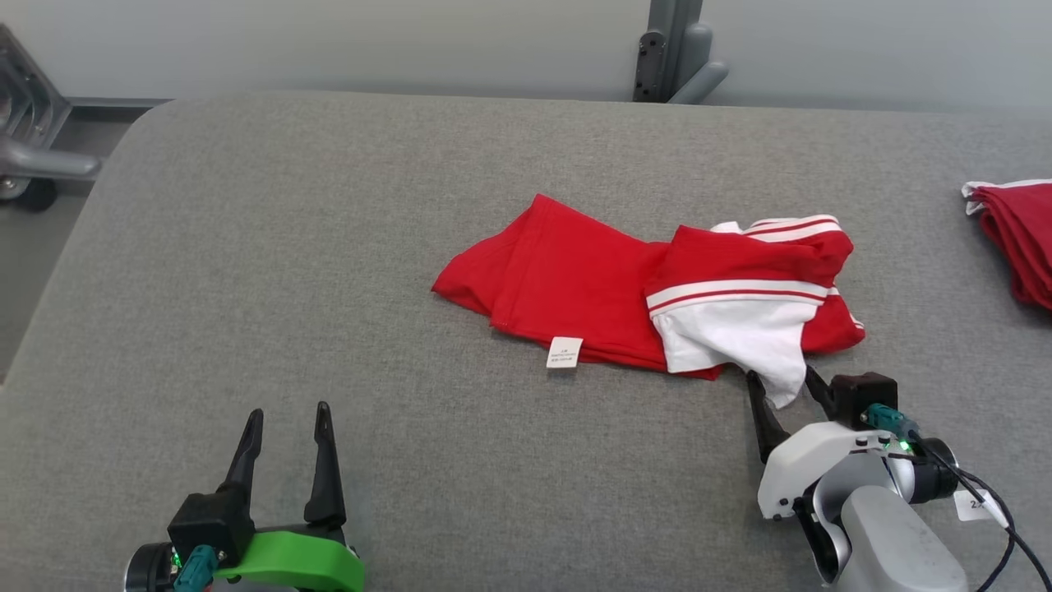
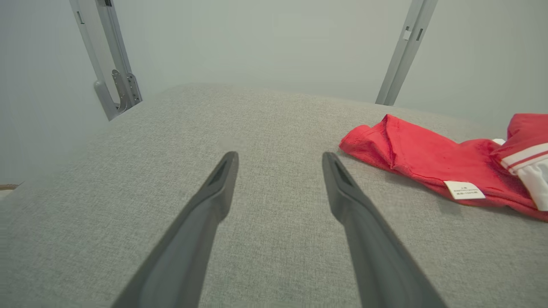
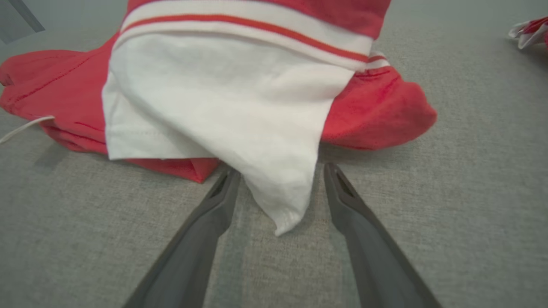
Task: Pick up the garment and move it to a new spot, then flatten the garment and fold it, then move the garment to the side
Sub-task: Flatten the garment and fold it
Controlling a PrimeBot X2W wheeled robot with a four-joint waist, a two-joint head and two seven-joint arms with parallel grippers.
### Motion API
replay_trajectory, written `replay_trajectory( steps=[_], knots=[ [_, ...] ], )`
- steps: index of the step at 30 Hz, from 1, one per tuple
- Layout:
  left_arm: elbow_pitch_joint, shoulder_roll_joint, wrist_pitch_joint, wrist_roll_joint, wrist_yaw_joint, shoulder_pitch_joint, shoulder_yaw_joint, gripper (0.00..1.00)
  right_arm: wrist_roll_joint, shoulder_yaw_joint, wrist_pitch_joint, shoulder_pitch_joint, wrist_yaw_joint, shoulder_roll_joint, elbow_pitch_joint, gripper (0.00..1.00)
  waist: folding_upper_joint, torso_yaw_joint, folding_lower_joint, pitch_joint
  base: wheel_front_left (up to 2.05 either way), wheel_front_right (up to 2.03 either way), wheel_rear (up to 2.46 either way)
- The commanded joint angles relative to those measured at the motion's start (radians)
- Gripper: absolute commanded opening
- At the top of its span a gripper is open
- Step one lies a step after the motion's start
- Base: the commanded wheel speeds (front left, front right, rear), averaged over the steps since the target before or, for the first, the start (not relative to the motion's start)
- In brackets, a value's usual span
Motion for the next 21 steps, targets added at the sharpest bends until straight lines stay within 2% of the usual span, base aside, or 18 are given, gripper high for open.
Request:
replay_trajectory(
  steps=[1,2,4,5,6,7,11,21],
  knots=[
    [0.001,-0.001,0.0,-0.003,0.003,-0.018,0.001,1.0,0.009,0.001,-0.007,-0.029,-0.002,-0.003,0.036,0.8,0.0065,0.044,0.0,0.04,0.0,0.0,0.0],
    [0.001,-0.001,0.0,-0.005,0.004,-0.02,0.0,1.0,0.017,0.007,-0.008,-0.038,-0.001,-0.003,0.055,0.5,0.0065,0.046,0.0,0.041,0.0,0.0,0.0],
    [0.002,-0.001,0.0,-0.01,0.008,-0.022,-0.002,1.0,0.026,0.014,-0.011,-0.058,-0.002,-0.003,0.085,0.32,0.0065,0.048,0.0,0.044,0.0,0.0,0.0],
    [0.003,-0.001,0.0,-0.013,0.009,-0.023,-0.002,1.0,0.032,0.019,-0.012,-0.068,-0.001,-0.003,0.094,0.11,0.0065,0.049,0.0,0.045,0.0,0.0,0.0],
    [0.003,-0.001,0.0,-0.013,0.009,-0.023,-0.002,1.0,0.032,0.019,-0.012,-0.068,-0.001,-0.003,0.094,0.11,0.0065,0.049,0.0,0.045,0.0,0.0,0.0],
    [0.003,-0.001,0.0,-0.013,0.011,-0.024,-0.003,1.0,0.047,0.025,-0.012,-0.08,-0.001,-0.003,0.099,0.0,0.0065,0.049,0.0,0.045,0.0,0.0,0.0],
    [0.001,-0.001,0.0,-0.016,0.018,-0.022,-0.002,1.0,0.121,0.052,-0.017,-0.108,-0.001,-0.003,0.044,0.0,0.0065,0.041,0.0,0.041,0.0,0.0,0.0],
    [0.004,-0.001,0.0,-0.027,0.026,-0.013,-0.017,1.0,0.171,0.085,-0.017,-0.111,-0.001,-0.041,-0.289,0.0,0.0065,0.014,0.0,0.019,0.0,0.0,0.0]
  ],
)
